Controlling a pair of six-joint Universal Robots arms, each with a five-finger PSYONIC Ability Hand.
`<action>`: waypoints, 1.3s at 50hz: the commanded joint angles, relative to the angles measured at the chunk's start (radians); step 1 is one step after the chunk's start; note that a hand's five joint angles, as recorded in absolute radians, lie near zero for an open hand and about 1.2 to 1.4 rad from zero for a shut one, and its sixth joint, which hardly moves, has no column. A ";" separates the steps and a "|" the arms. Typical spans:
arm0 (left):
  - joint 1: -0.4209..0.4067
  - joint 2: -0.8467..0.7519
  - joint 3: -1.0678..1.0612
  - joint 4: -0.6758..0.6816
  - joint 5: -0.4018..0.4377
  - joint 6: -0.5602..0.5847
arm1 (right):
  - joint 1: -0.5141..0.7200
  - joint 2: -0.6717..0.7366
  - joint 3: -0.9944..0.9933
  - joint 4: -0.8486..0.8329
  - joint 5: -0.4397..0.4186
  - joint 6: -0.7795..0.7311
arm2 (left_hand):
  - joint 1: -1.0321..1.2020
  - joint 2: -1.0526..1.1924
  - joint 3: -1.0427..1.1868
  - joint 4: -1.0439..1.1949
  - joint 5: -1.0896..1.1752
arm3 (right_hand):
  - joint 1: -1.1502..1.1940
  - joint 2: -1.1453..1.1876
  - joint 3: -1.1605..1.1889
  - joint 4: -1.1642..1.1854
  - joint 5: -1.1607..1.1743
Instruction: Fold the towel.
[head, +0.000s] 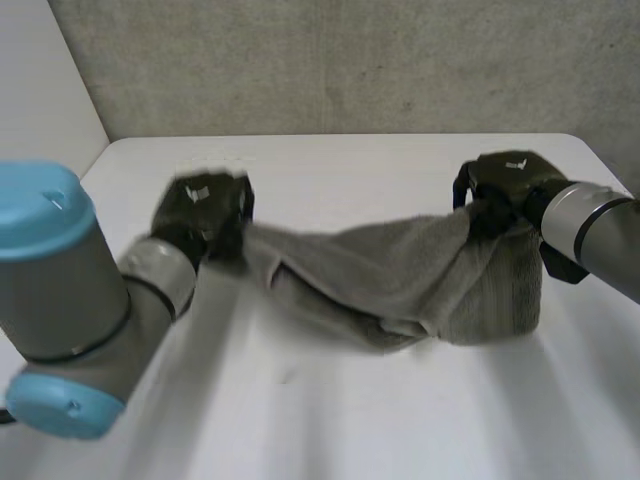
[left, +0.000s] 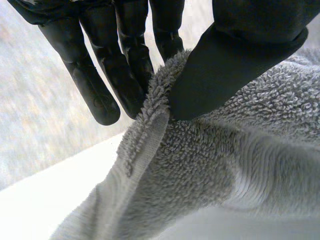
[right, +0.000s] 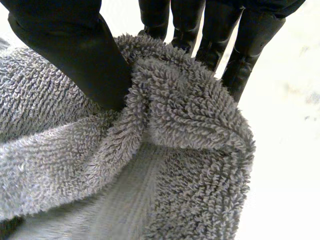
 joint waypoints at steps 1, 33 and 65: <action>-0.031 -0.135 -0.106 0.014 0.003 0.068 | -0.015 0.155 -0.062 -0.042 0.015 -0.106 | 0.232 0.184 0.180 0.180 0.204 | 0.048 0.213 0.214 0.204 0.257; 0.027 -0.031 -0.250 0.082 0.016 -0.005 | -0.003 -0.214 0.396 -0.234 -0.030 -0.196 | -0.572 -0.619 -0.624 -0.624 -0.600 | -0.846 -0.682 -0.680 -0.690 -0.638; 0.079 -0.145 -0.287 0.218 0.039 0.000 | 0.034 0.005 0.508 -0.446 0.074 0.078 | -0.651 -0.699 -0.703 -0.704 -0.679 | -0.893 -0.729 -0.727 -0.737 -0.685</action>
